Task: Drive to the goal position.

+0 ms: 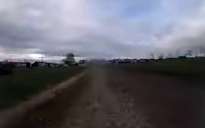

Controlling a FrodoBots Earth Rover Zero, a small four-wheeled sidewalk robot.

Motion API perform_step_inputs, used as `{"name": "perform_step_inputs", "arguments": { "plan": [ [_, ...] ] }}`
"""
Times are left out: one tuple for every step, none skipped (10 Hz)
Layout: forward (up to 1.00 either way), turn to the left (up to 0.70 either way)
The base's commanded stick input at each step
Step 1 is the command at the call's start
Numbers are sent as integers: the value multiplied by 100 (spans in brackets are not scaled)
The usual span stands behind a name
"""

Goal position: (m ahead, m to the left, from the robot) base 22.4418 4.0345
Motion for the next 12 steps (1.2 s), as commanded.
{"name": "perform_step_inputs", "arguments": {
  "plan": [
    [85,-19],
    [85,-6],
    [85,-21],
    [85,-8],
    [85,-5],
    [85,-18],
    [85,-2],
    [85,-11],
    [85,-26],
    [85,-15],
    [85,-3],
    [85,-7]
  ]
}}
